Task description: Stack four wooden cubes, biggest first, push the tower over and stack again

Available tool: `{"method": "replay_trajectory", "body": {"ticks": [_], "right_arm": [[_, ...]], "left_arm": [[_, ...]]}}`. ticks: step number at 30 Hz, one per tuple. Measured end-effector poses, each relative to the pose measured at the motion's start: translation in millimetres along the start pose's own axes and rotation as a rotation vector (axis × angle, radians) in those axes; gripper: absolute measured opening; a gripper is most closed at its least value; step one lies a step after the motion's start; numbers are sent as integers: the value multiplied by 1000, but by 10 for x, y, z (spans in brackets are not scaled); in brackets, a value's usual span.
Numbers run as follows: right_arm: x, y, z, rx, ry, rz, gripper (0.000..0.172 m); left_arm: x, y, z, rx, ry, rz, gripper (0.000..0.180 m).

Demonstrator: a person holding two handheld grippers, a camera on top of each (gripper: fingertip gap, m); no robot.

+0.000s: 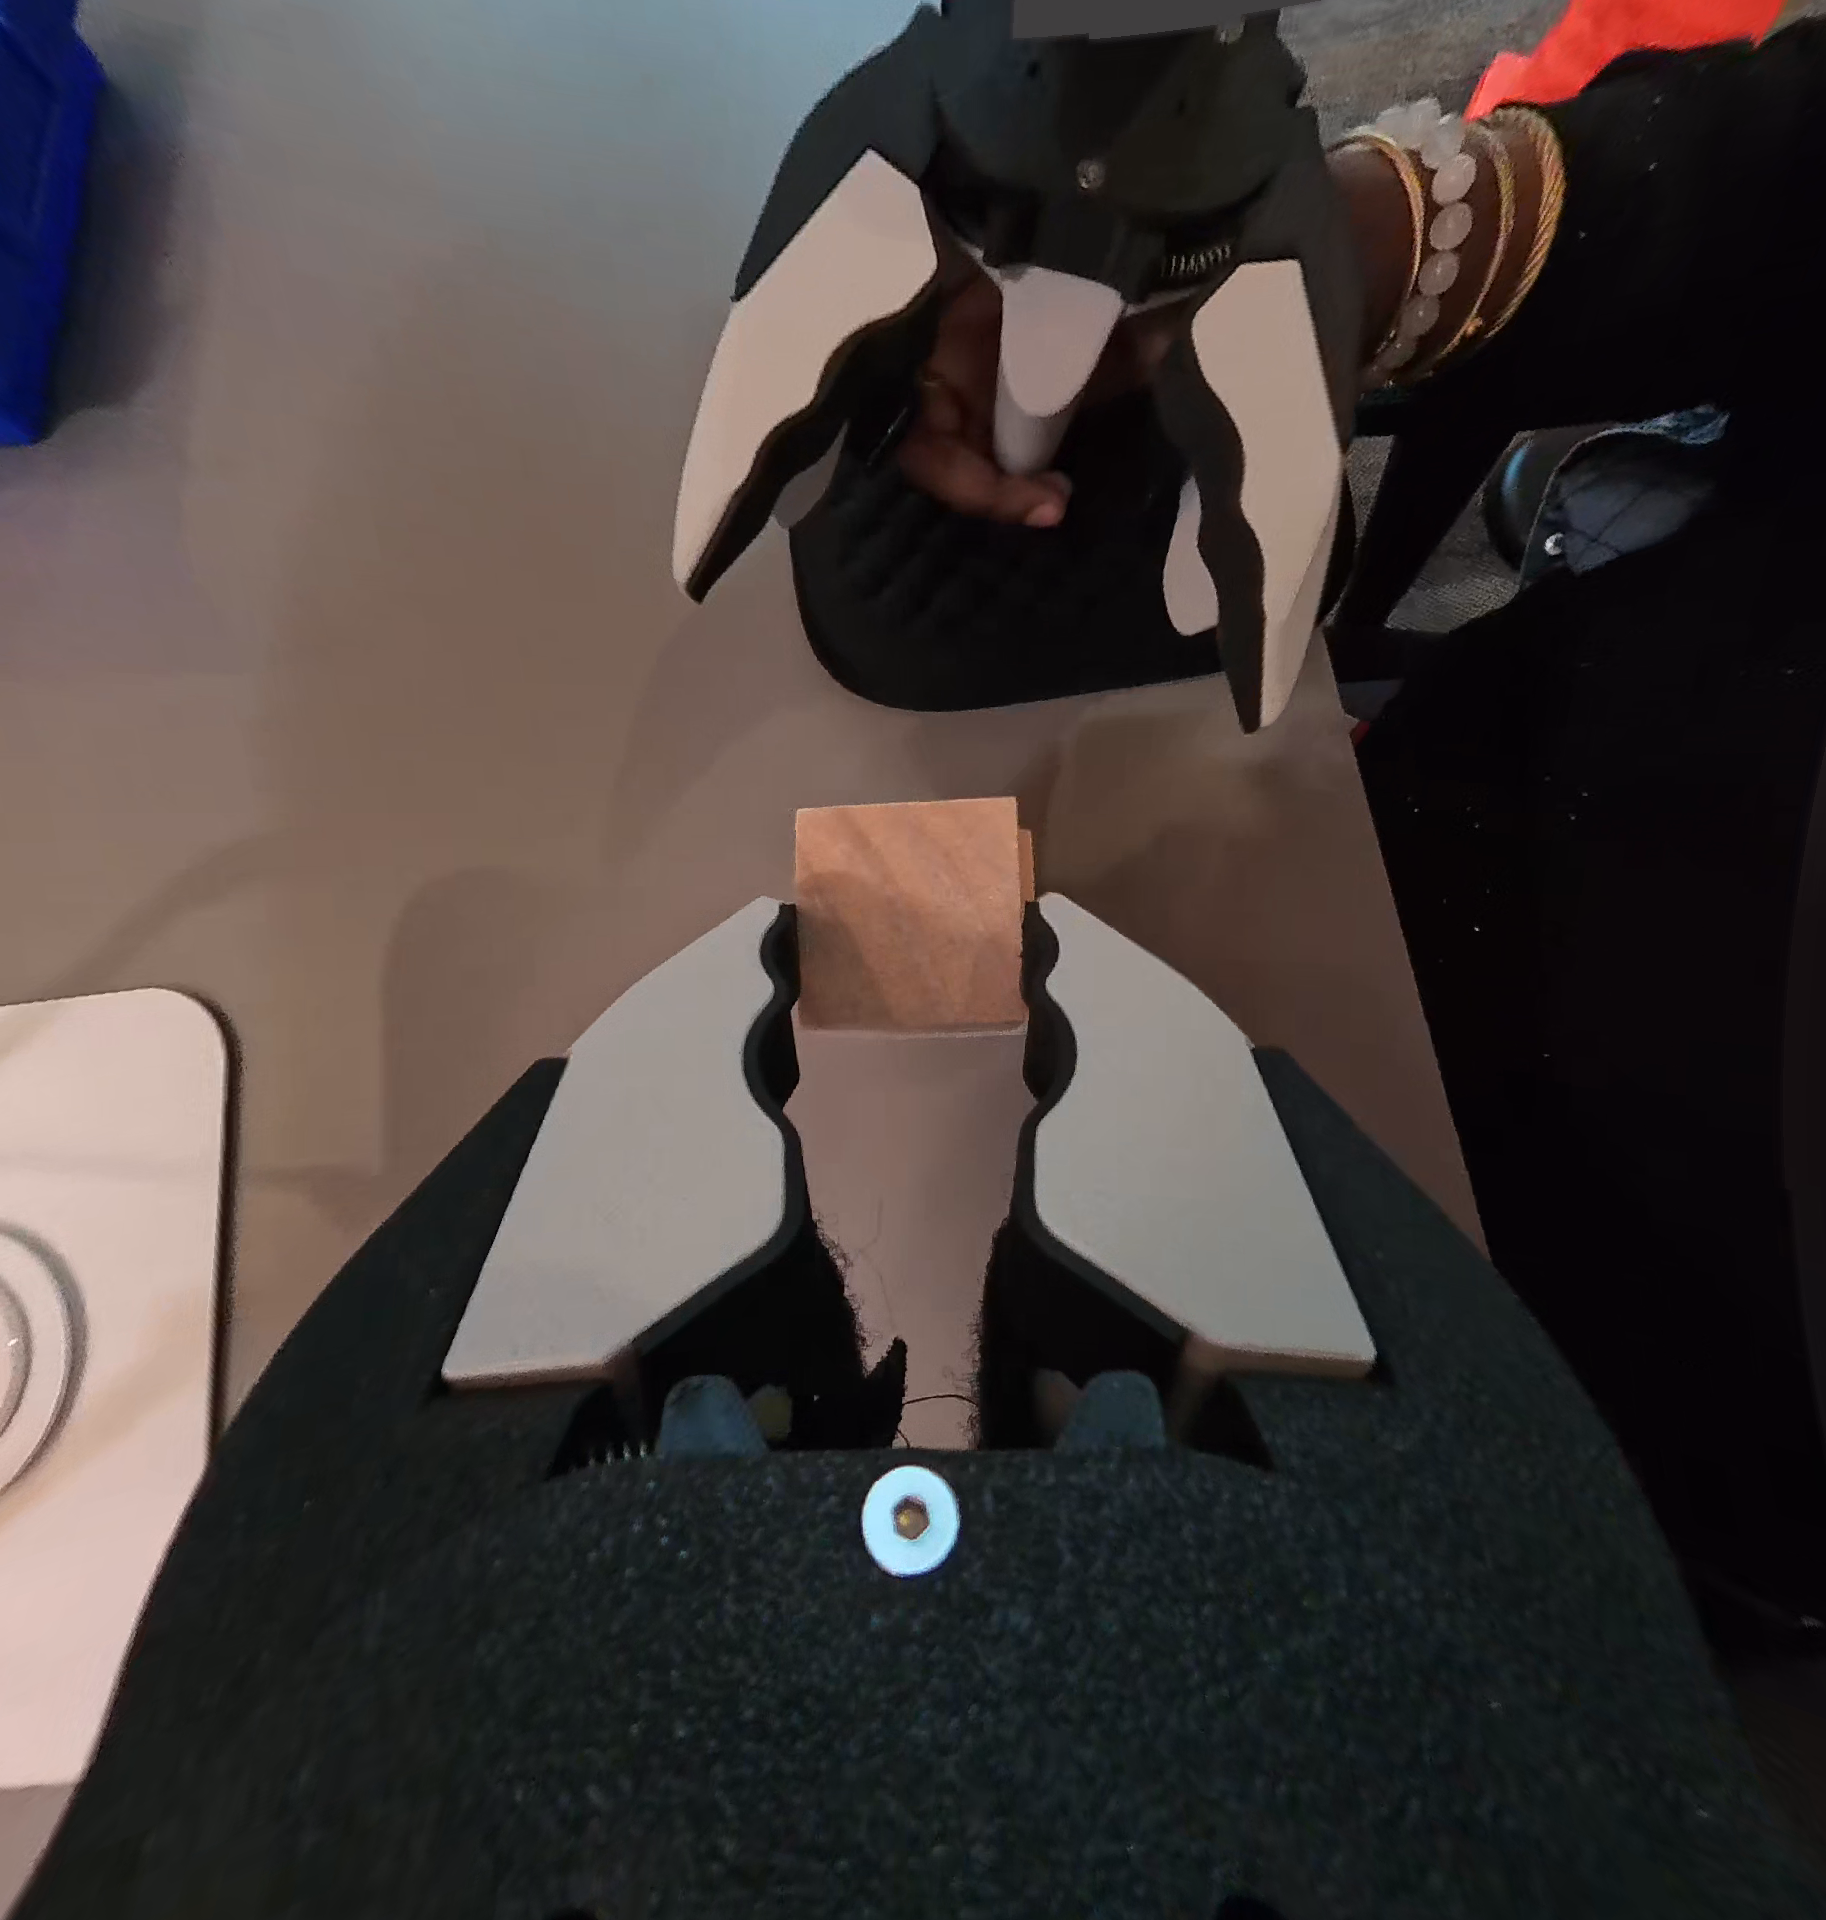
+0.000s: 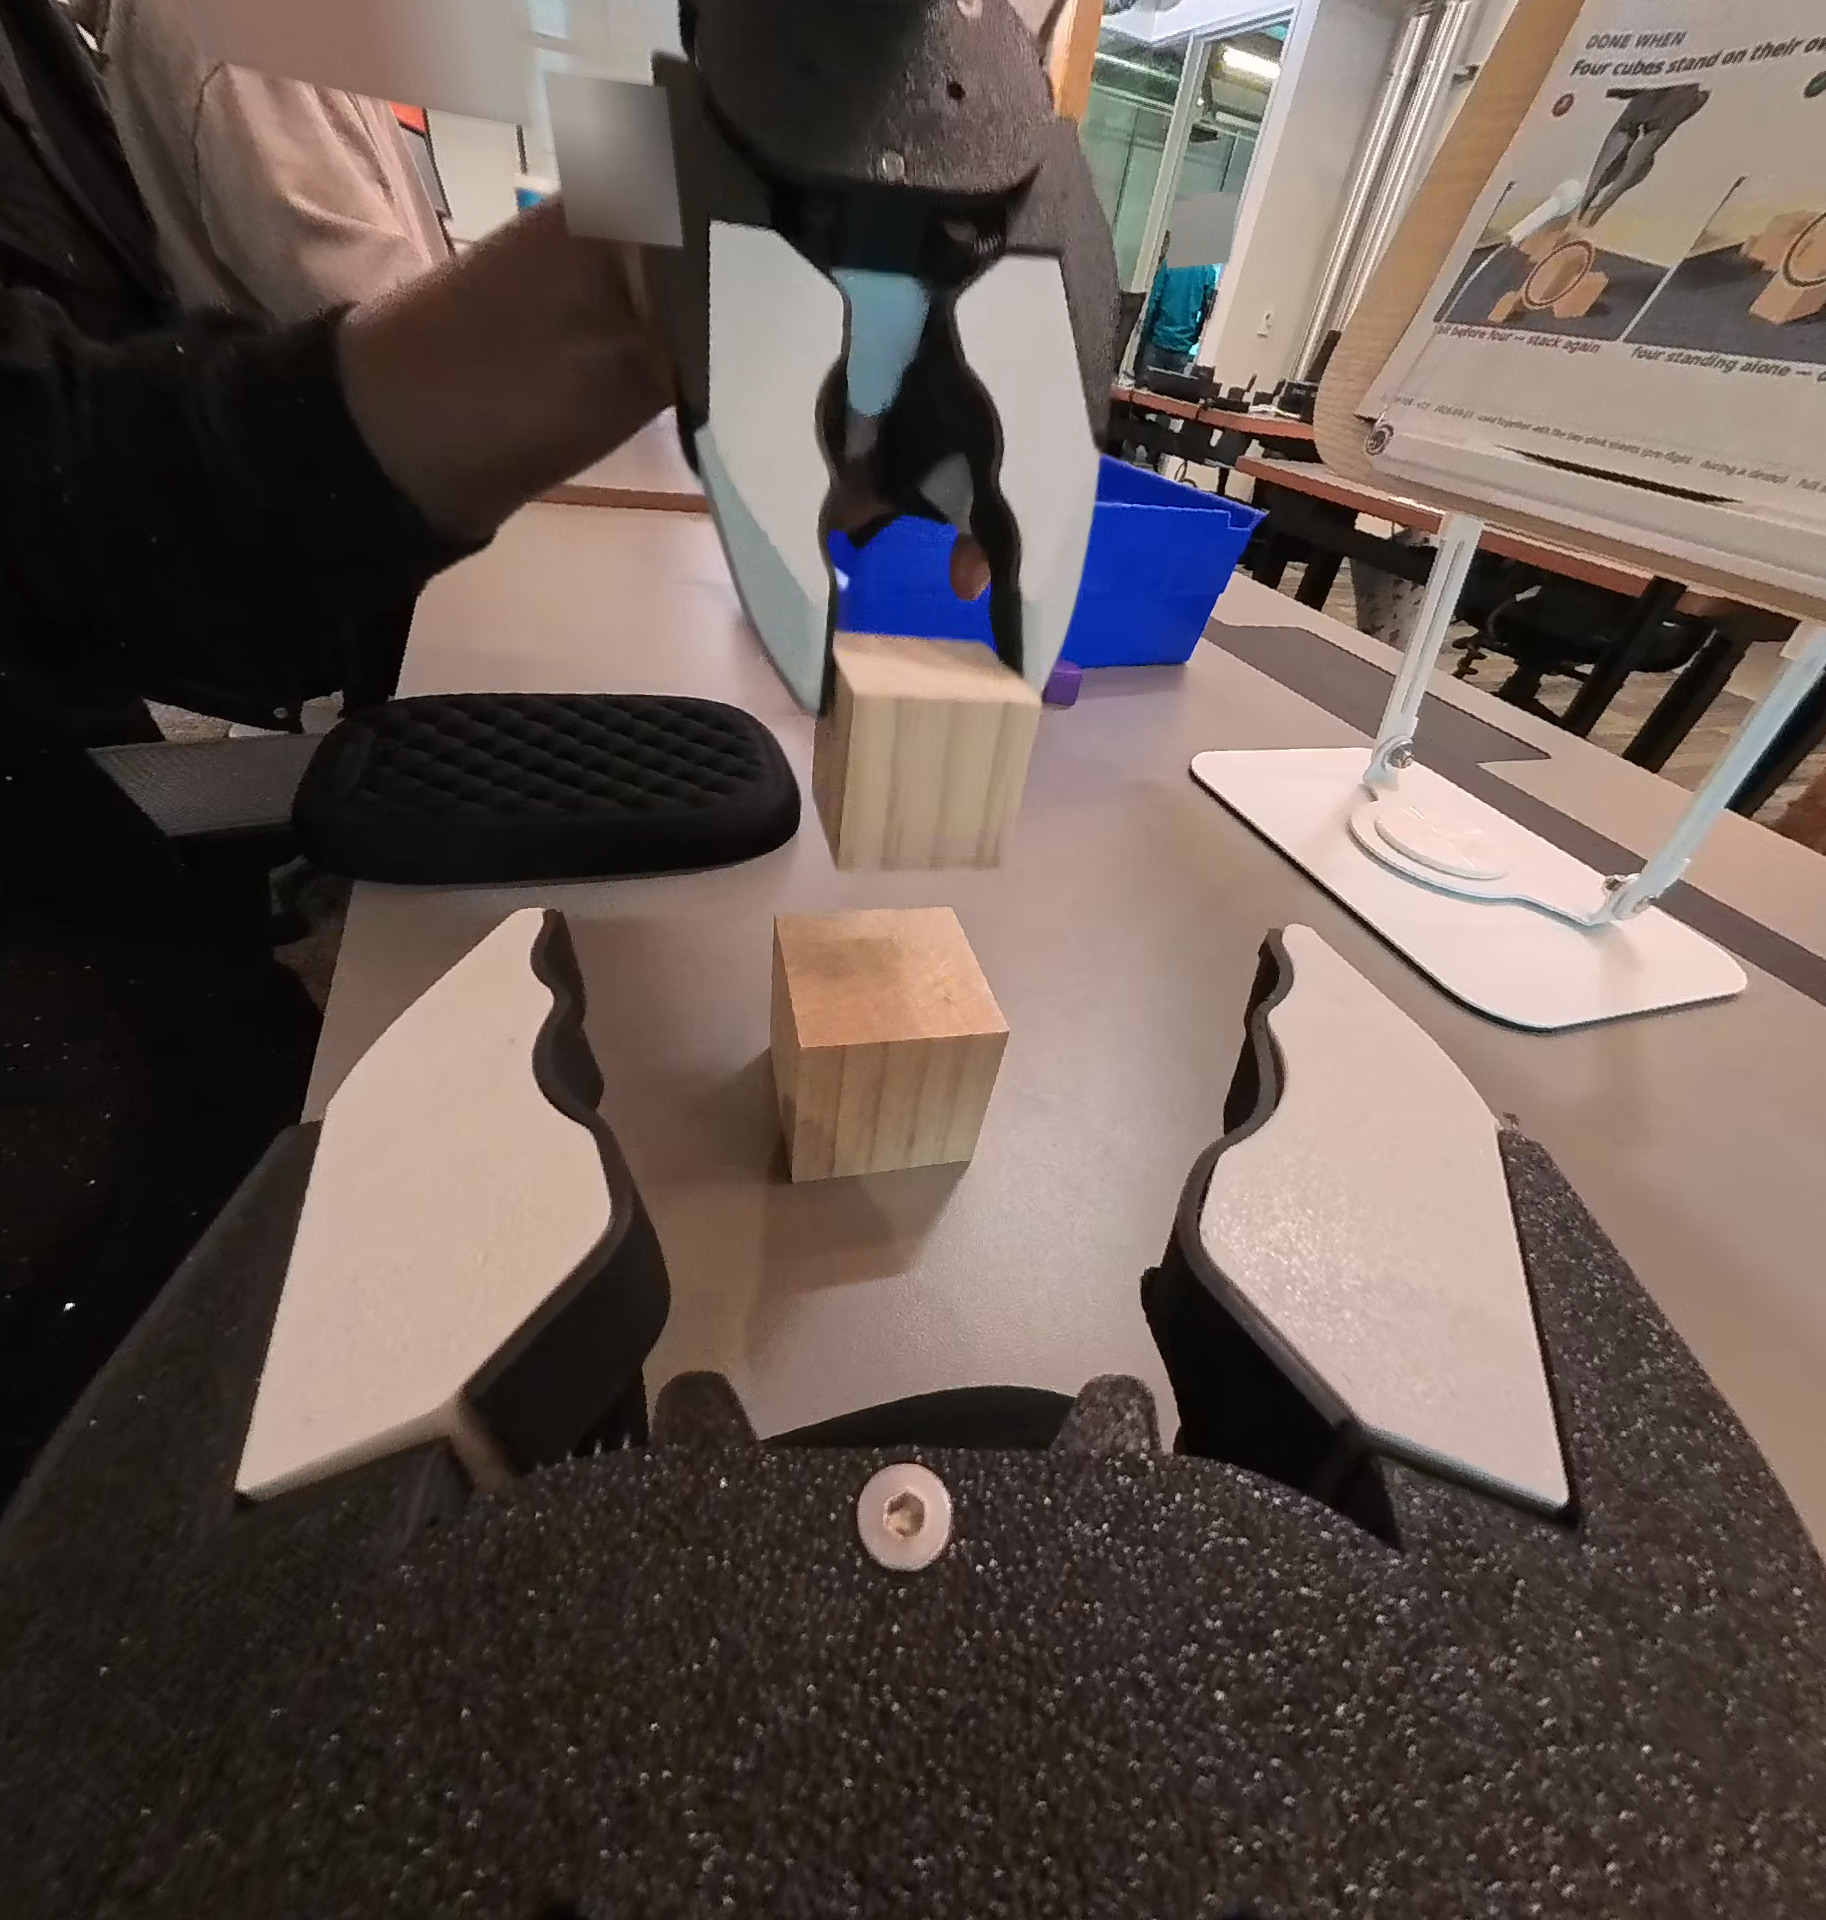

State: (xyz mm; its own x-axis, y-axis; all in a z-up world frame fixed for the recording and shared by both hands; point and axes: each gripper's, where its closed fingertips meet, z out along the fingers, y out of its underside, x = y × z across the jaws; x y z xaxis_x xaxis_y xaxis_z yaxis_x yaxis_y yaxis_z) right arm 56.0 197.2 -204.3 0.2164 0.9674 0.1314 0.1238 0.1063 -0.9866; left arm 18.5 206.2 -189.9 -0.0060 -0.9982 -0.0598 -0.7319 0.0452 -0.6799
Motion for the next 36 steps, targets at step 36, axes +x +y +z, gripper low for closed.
{"method": "replay_trajectory", "body": {"ticks": [36], "right_arm": [[13,-19,-23,20,3,11,116]], "left_arm": [[-90,110,118,-37,-95,-34,93]]}}
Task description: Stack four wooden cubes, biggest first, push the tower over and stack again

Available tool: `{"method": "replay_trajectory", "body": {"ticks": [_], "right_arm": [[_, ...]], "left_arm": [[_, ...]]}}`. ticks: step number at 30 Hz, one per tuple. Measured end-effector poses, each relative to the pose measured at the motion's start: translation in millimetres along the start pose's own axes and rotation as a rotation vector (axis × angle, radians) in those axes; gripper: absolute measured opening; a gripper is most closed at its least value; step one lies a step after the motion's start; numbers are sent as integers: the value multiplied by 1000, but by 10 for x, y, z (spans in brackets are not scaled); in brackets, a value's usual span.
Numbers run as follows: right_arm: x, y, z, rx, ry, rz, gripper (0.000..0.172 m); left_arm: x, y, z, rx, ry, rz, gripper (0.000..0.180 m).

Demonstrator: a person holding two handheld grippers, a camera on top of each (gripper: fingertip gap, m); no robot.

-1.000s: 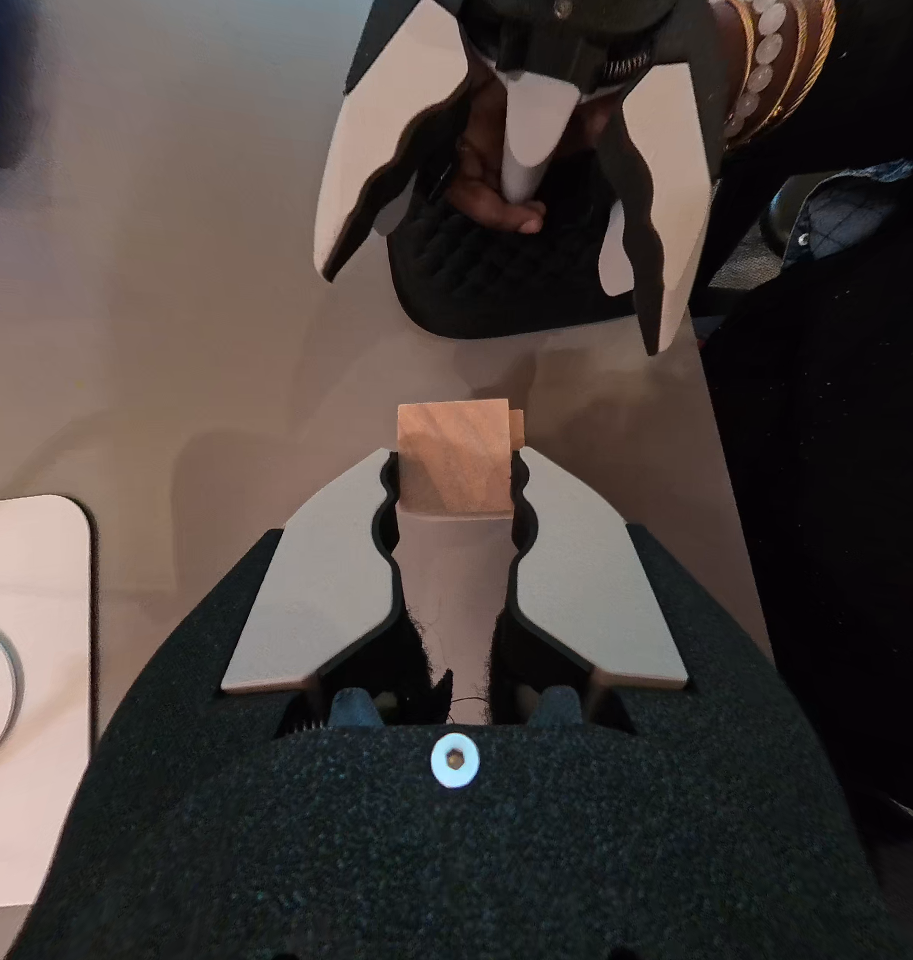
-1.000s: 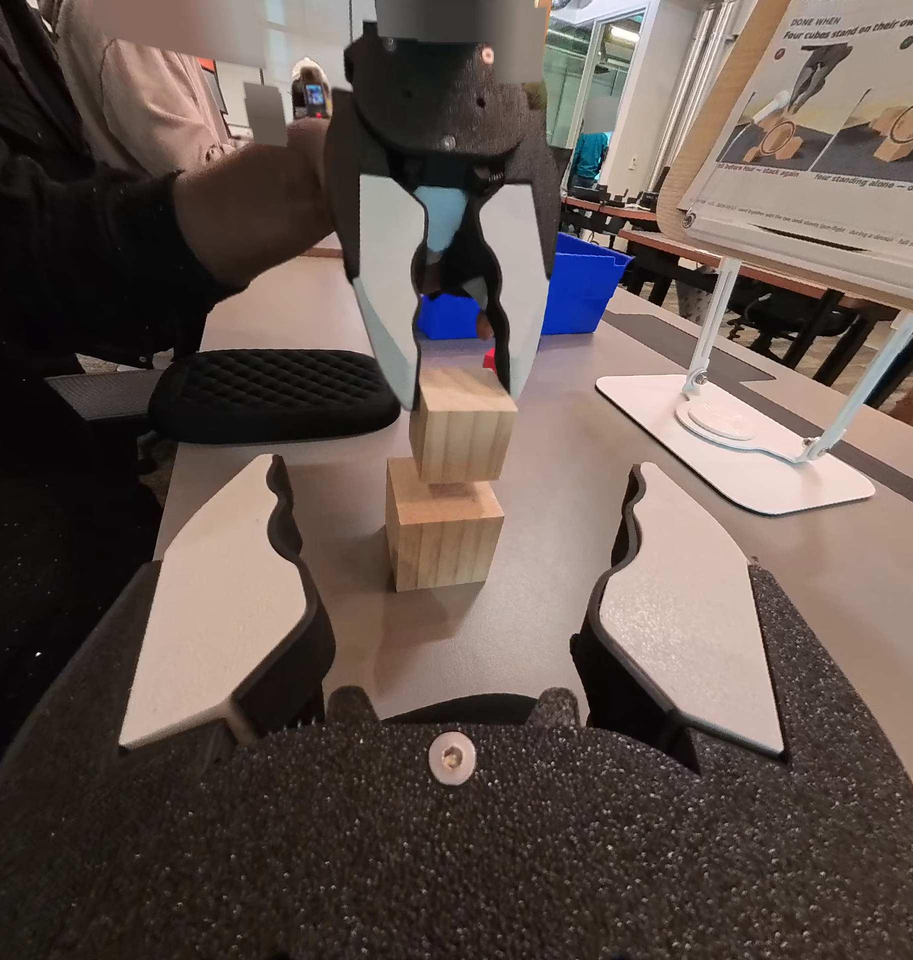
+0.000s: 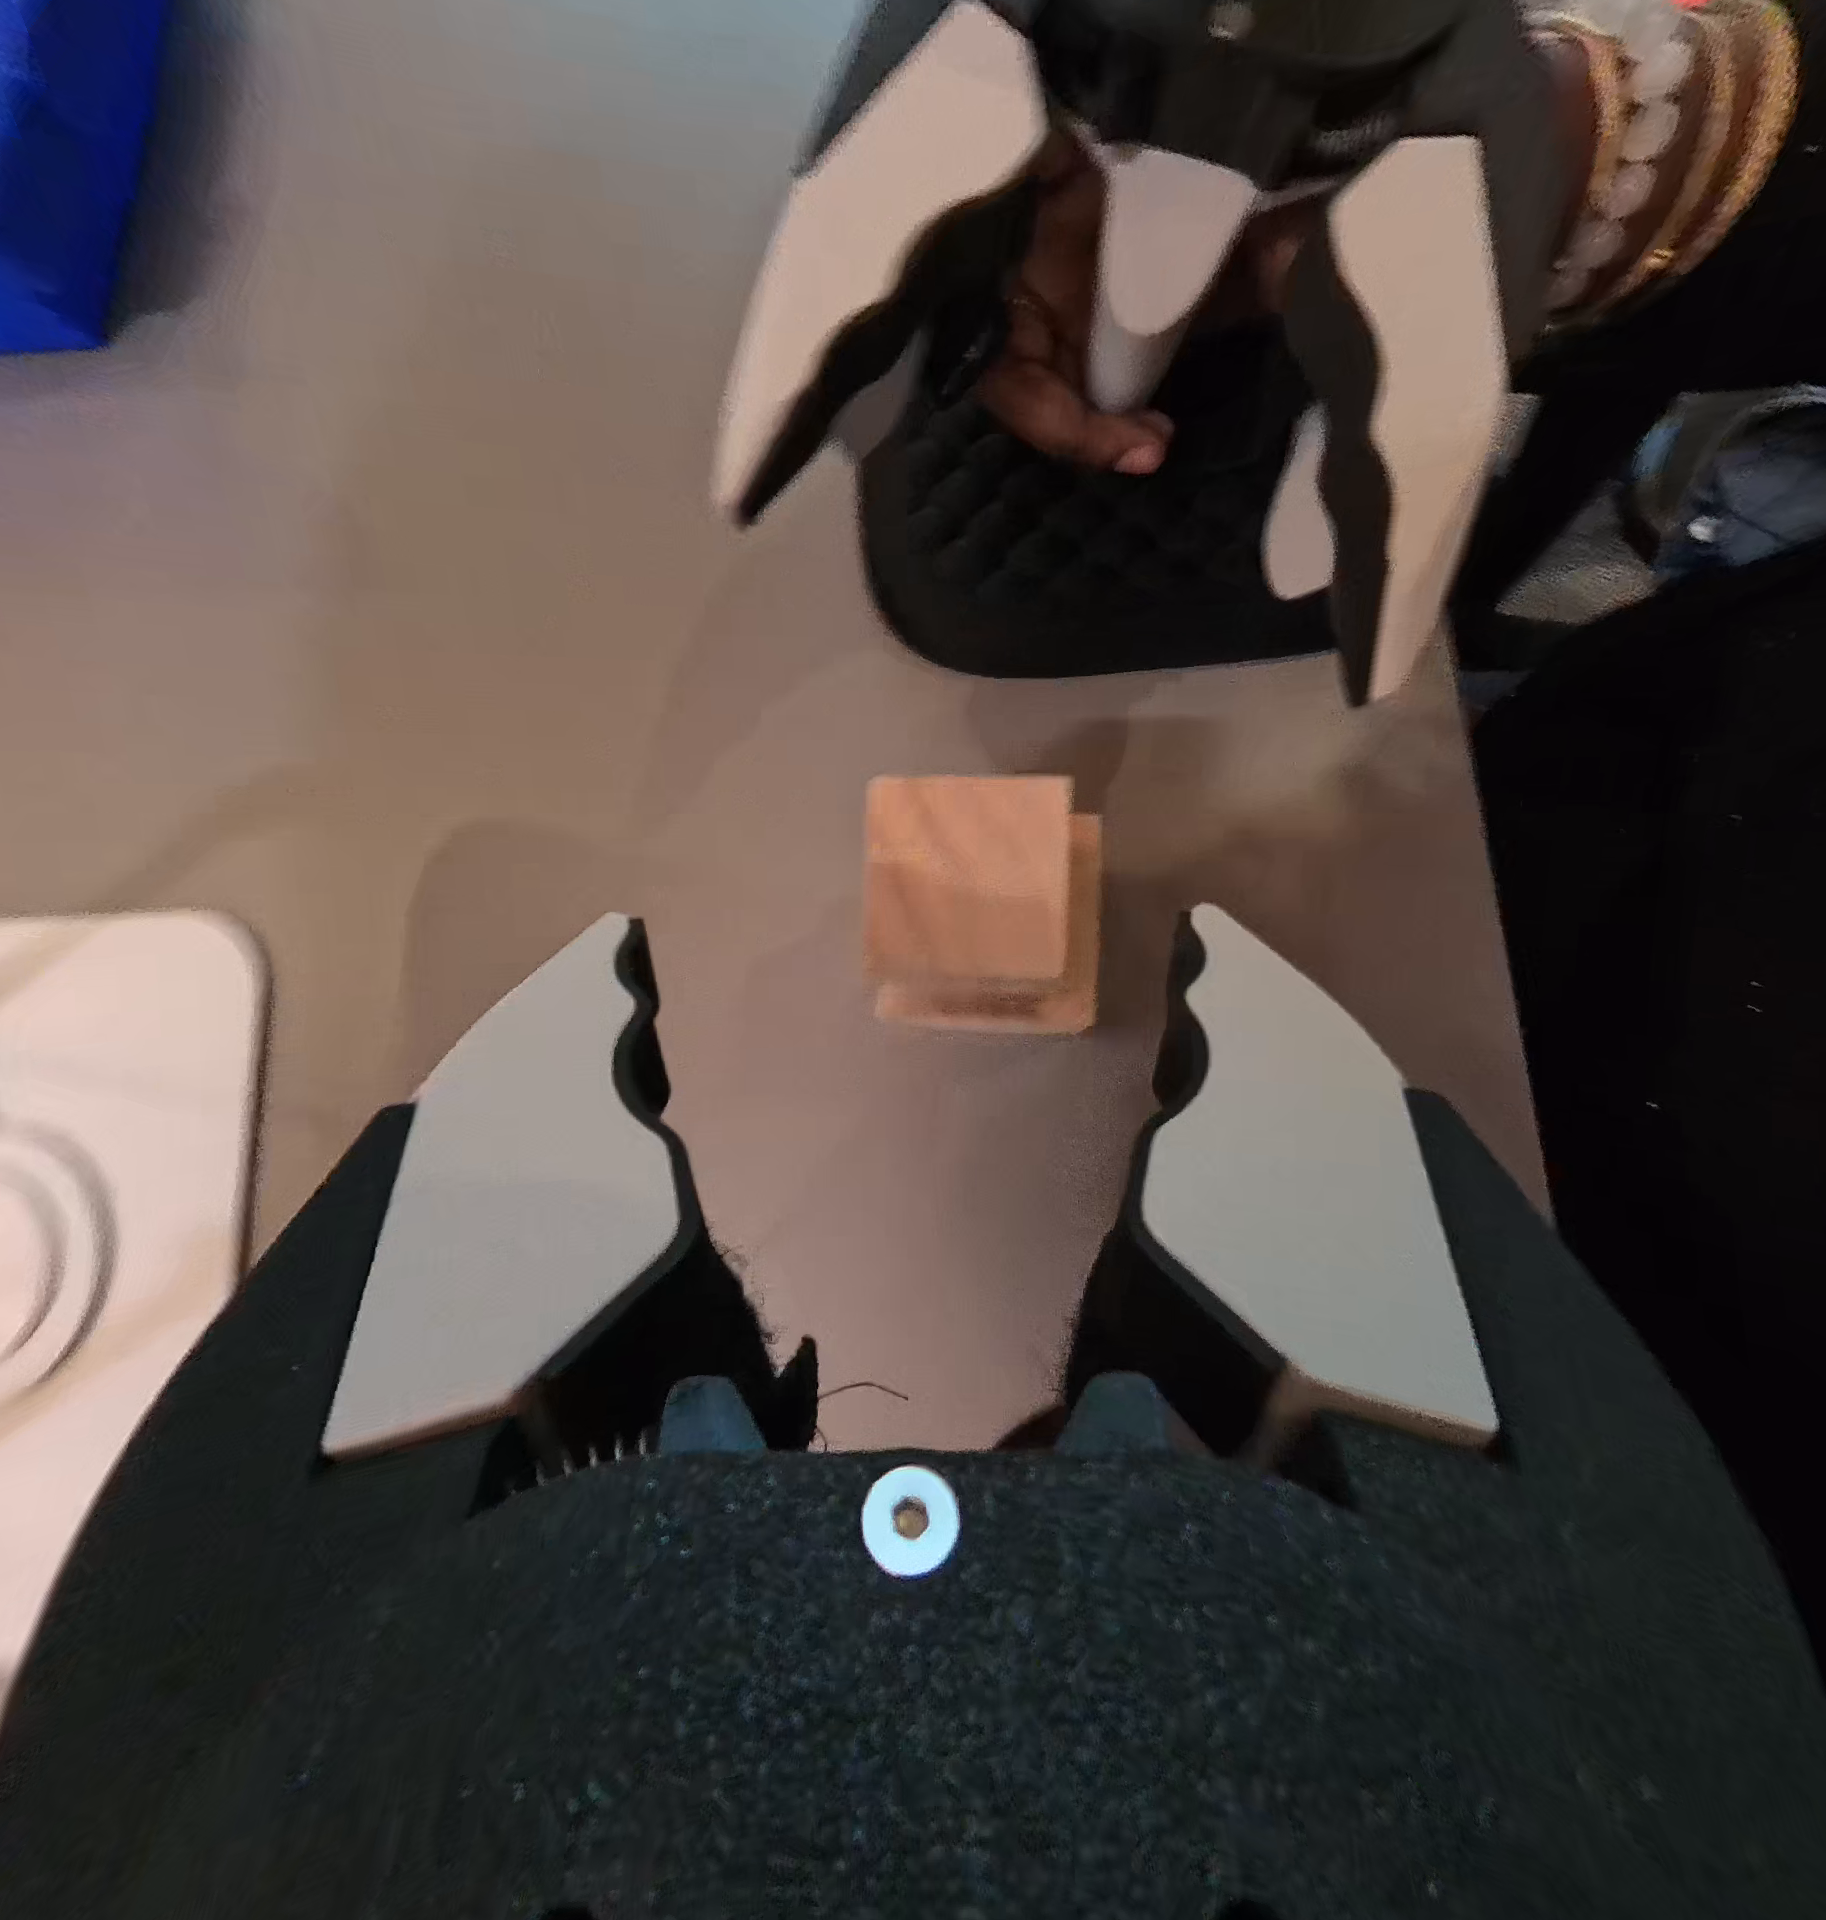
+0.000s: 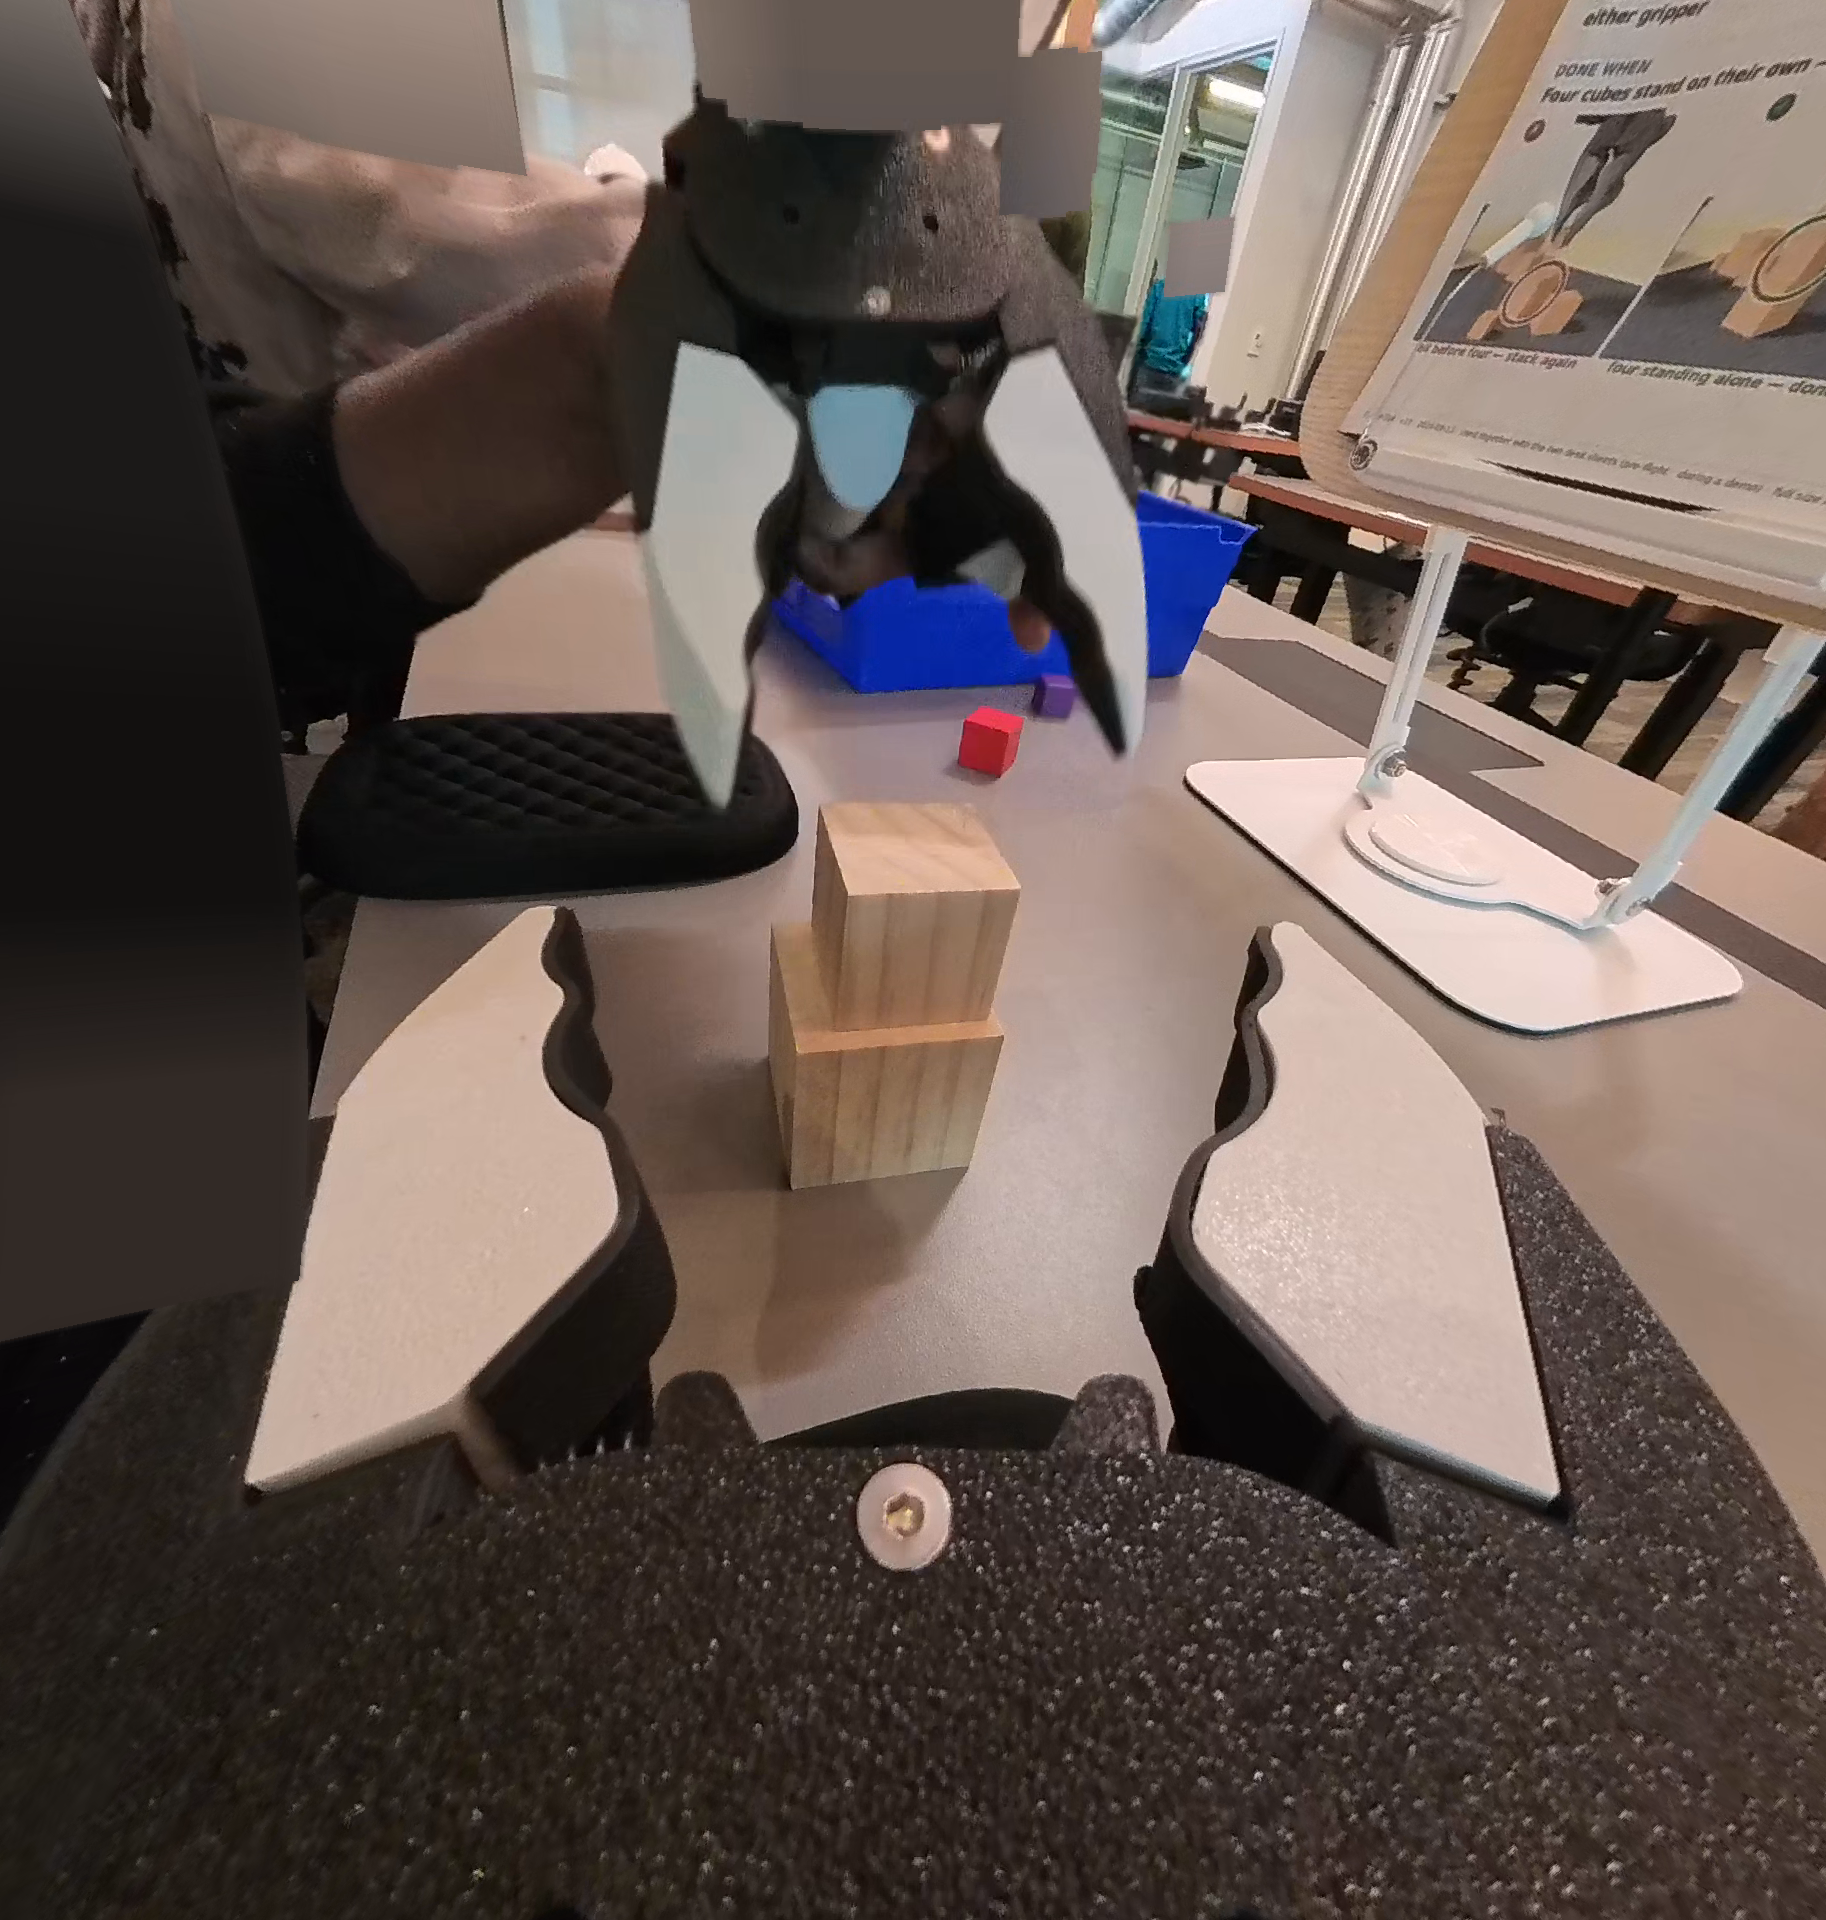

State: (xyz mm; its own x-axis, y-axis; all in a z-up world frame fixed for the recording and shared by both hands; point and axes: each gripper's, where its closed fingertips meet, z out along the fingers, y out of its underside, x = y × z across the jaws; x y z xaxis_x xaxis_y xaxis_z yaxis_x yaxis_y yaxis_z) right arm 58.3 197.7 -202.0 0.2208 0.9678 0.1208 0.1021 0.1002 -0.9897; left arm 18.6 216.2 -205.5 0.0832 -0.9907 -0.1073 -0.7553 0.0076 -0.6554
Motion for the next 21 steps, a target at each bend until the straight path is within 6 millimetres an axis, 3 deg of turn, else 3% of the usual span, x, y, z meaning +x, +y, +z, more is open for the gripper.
{"method": "replay_trajectory", "body": {"ticks": [3,5,7,9,11,14,17,21], "right_arm": [[2,-3,-1,2,0,1,115],[2,1,0,-1,-1,2,115],[-1,4,3,-3,-1,0,115],[-3,5,4,-5,0,-3,115],[-4,11,8,-9,0,-4,114],[-3,11,8,-9,1,-5,114],[-3,9,6,-7,2,-7,114],[0,7,4,-5,2,-3,113]], "left_arm": [[-395,219,-408,-37,-218,-114,87],[-679,509,-726,-86,-363,-230,76],[-947,863,-1013,-127,-505,-377,78],[-1095,1199,-1184,-149,-579,-499,76],[-1131,1489,-1192,-176,-571,-585,71],[-1093,1827,-1033,-236,-494,-631,63],[-1056,2054,-896,-296,-448,-662,59],[-1080,2194,-811,-325,-439,-675,54]]}}
